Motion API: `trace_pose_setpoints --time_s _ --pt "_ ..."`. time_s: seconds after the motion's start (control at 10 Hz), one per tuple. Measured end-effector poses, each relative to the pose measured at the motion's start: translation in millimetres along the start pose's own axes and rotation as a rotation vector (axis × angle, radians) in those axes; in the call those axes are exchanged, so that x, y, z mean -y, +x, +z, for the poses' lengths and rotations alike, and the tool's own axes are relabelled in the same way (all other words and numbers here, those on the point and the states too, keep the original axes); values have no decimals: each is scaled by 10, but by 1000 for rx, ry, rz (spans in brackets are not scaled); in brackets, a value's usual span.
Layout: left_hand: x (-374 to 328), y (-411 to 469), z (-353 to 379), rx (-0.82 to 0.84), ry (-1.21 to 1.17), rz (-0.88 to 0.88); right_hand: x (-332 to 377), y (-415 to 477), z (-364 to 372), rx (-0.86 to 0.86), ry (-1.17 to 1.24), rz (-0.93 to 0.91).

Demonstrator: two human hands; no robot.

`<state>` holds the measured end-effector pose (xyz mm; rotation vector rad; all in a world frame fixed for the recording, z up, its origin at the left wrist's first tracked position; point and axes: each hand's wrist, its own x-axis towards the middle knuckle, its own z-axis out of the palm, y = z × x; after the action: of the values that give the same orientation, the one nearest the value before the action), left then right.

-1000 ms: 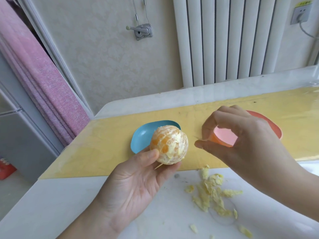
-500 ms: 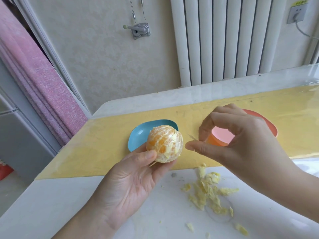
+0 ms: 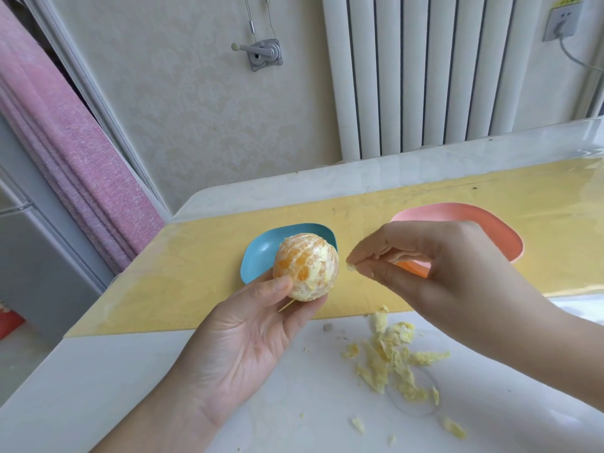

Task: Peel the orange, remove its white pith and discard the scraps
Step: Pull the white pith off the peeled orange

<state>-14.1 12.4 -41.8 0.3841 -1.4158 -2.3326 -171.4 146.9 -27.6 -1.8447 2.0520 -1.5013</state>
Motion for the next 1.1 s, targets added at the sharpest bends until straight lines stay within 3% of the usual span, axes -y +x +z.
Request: trace_pose_setpoints --time_s 0.2,0.5,0.8,1.1 --pt "18 -1 -29 -15 -7 11 32 9 -19 10 -57 -15" --pt "25 19 -50 -31 -18 -1 72 -9 -3 5 57 108" --pt "-15 1 10 13 -131 -7 -3 -37 29 20 -57 12" --pt "-22 -12 -12 51 -139 25 32 -22 27 -76 91 -49"
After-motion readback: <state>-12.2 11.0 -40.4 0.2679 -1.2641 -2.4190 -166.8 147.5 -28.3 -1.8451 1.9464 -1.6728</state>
